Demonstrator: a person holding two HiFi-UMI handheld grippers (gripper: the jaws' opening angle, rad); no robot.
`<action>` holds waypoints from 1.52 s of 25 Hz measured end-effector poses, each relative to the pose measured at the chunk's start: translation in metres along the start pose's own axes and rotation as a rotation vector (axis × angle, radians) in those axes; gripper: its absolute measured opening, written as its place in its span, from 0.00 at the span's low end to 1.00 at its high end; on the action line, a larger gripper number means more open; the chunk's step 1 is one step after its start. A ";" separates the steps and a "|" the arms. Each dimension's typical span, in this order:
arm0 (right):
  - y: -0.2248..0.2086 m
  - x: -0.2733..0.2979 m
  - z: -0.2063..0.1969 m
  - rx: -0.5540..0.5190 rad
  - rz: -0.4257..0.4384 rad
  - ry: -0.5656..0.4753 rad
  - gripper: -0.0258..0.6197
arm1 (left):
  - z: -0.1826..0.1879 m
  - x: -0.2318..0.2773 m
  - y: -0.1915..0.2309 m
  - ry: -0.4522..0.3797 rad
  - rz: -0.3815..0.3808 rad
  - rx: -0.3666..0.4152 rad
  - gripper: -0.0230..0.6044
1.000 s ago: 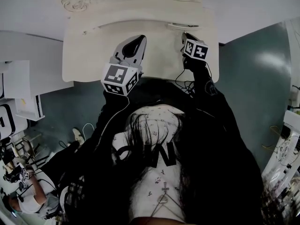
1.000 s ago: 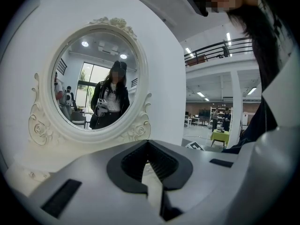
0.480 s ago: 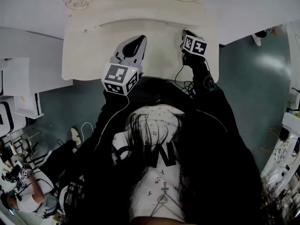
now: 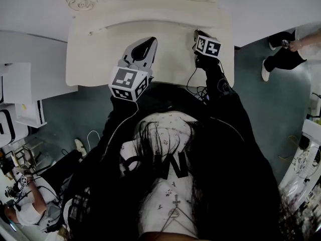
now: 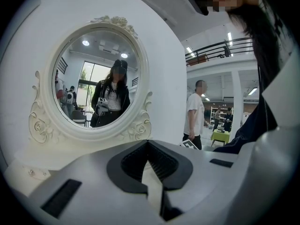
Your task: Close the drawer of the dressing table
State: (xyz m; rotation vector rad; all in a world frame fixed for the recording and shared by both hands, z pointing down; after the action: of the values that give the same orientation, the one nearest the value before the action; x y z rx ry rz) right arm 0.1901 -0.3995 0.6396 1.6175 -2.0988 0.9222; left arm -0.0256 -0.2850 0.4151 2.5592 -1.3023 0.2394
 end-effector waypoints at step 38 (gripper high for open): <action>0.048 -0.072 0.018 0.054 0.164 -0.170 0.15 | -0.007 -0.018 -0.005 0.018 -0.035 0.006 0.04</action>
State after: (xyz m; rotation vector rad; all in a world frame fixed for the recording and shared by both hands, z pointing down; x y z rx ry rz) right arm 0.1682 -0.3525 0.5680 1.6205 -2.3711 0.9283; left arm -0.0327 -0.2663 0.4162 2.5768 -1.2508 0.2589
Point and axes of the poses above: the fingertips, and each gripper's own axes: x forward along the fingers, y to its left, z out of its top, the point moved 3 cm from there along -x, backward along the fingers, and after that the axes turned 3 degrees about -x, right-handed, at the moved point
